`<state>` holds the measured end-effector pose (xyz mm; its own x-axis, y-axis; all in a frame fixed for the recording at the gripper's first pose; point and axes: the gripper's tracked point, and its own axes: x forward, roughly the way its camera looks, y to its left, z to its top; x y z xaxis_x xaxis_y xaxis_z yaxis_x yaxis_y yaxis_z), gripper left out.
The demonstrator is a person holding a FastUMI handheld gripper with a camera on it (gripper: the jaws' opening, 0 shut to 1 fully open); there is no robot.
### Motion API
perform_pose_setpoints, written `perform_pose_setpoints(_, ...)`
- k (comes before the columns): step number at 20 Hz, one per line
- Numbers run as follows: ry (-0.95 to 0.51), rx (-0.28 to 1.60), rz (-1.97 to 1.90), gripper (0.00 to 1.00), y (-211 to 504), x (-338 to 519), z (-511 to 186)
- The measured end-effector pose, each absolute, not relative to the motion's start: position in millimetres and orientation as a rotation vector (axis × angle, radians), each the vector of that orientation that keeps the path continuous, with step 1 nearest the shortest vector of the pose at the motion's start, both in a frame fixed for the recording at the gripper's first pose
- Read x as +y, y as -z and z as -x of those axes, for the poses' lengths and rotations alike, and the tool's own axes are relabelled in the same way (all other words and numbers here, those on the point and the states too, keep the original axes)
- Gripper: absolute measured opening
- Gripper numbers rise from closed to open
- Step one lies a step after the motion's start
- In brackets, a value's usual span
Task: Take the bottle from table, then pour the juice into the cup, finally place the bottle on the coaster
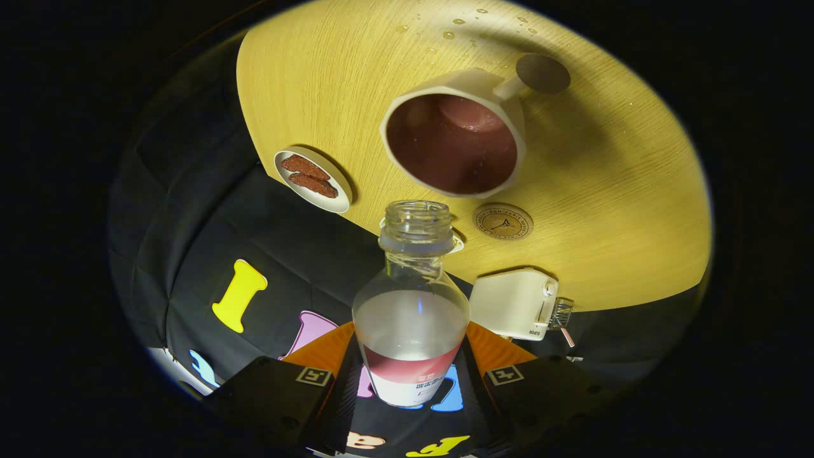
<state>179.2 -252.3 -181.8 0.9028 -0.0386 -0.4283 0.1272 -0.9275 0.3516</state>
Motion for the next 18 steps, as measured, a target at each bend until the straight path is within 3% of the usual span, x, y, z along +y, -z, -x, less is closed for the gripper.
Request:
perform_pose_setpoints(8, 0.617, 0.075, -2.337, 0.73, 169, -227, -171)
perform_pose_setpoints(18, 0.425, 0.121, -1.590, 0.73, 108, -189, -160)
